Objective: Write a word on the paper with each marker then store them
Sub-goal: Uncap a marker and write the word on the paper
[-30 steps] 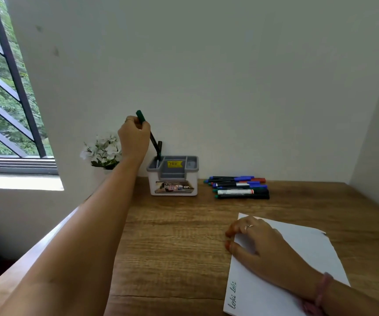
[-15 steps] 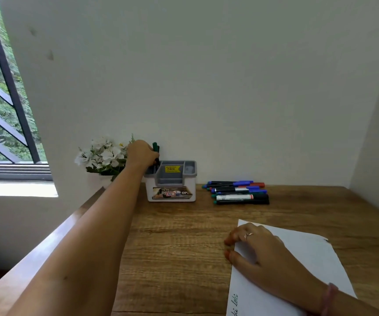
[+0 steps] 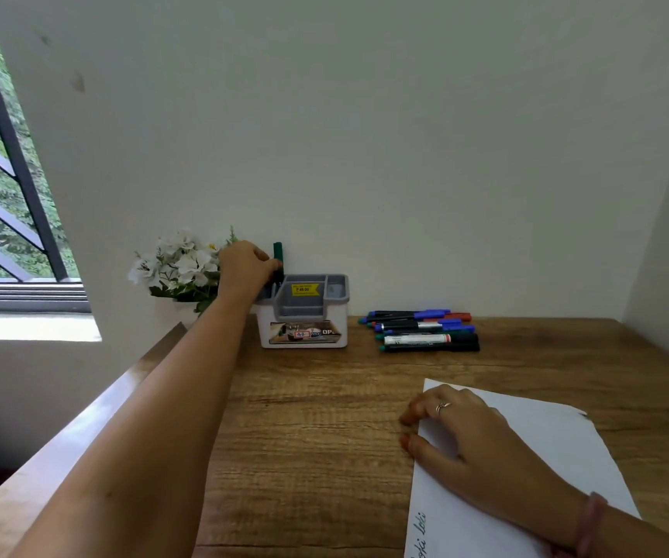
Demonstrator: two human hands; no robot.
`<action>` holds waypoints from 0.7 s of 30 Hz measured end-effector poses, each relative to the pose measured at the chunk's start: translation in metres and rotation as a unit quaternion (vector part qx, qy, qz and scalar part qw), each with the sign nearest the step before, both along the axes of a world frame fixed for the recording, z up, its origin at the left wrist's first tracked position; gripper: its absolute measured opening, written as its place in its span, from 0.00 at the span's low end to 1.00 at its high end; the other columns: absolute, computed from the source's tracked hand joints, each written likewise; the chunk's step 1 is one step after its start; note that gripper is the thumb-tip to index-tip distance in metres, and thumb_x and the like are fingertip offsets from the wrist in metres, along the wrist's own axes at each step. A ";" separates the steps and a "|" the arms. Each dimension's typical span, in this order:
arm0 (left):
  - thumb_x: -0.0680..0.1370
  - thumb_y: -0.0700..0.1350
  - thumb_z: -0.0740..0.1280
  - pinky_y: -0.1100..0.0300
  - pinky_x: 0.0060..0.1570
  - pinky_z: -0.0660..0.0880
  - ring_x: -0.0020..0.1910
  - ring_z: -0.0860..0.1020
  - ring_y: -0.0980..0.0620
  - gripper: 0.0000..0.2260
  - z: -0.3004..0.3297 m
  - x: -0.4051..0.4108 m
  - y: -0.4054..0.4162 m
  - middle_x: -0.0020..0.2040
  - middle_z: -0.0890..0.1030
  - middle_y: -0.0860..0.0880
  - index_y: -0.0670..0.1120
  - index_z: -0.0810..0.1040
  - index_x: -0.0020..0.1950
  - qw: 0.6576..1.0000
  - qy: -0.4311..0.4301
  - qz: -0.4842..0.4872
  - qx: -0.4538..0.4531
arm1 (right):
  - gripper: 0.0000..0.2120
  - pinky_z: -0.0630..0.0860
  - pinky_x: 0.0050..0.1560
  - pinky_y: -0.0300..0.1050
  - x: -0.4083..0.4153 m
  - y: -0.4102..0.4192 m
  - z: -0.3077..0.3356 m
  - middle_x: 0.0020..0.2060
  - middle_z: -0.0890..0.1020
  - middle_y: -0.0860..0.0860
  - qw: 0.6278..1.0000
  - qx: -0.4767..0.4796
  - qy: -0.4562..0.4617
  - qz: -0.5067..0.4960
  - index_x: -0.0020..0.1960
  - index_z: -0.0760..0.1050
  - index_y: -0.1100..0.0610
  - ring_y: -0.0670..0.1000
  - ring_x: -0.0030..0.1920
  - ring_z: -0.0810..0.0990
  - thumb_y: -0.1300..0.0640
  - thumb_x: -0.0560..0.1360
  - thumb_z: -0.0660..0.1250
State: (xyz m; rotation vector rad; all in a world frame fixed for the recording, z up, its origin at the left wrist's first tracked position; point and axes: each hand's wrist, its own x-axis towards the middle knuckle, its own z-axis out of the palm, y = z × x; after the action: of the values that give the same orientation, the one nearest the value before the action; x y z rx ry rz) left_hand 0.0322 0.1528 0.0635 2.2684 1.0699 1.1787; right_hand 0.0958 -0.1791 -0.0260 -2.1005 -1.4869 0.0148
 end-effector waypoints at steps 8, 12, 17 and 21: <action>0.77 0.42 0.63 0.65 0.40 0.74 0.38 0.76 0.55 0.06 0.013 0.020 -0.073 0.42 0.78 0.49 0.42 0.77 0.51 0.977 -0.081 -0.154 0.126 | 0.09 0.67 0.62 0.44 0.000 -0.003 0.001 0.53 0.74 0.37 1.000 0.001 0.000 -0.001 0.55 0.74 0.42 0.38 0.57 0.69 0.43 0.75 0.62; 0.76 0.43 0.65 0.65 0.43 0.72 0.40 0.74 0.56 0.08 -0.012 0.042 -0.121 0.44 0.79 0.48 0.43 0.79 0.52 0.935 0.103 -0.293 0.173 | 0.10 0.67 0.61 0.45 -0.001 -0.002 0.002 0.54 0.74 0.39 1.000 -0.001 -0.004 0.003 0.55 0.75 0.44 0.40 0.57 0.69 0.43 0.76 0.62; 0.78 0.47 0.63 0.61 0.49 0.70 0.51 0.73 0.52 0.14 -0.048 0.057 -0.145 0.55 0.76 0.45 0.44 0.77 0.61 0.897 0.282 -0.303 0.155 | 0.12 0.67 0.60 0.47 -0.001 -0.003 0.002 0.55 0.75 0.43 1.000 -0.005 -0.012 0.001 0.57 0.75 0.46 0.43 0.58 0.69 0.44 0.76 0.61; 0.78 0.48 0.61 0.56 0.56 0.71 0.55 0.74 0.48 0.15 -0.060 0.060 -0.145 0.58 0.74 0.43 0.44 0.76 0.62 0.890 0.324 -0.277 0.163 | 0.13 0.67 0.59 0.49 0.000 -0.002 0.000 0.55 0.75 0.44 1.000 0.000 -0.015 -0.003 0.57 0.75 0.46 0.45 0.58 0.70 0.43 0.76 0.60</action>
State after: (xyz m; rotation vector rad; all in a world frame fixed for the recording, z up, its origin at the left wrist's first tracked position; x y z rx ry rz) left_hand 0.0925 0.0074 0.0039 3.0500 0.3272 0.3781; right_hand 0.0956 -0.1808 -0.0264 -2.1148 -1.4989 -0.0194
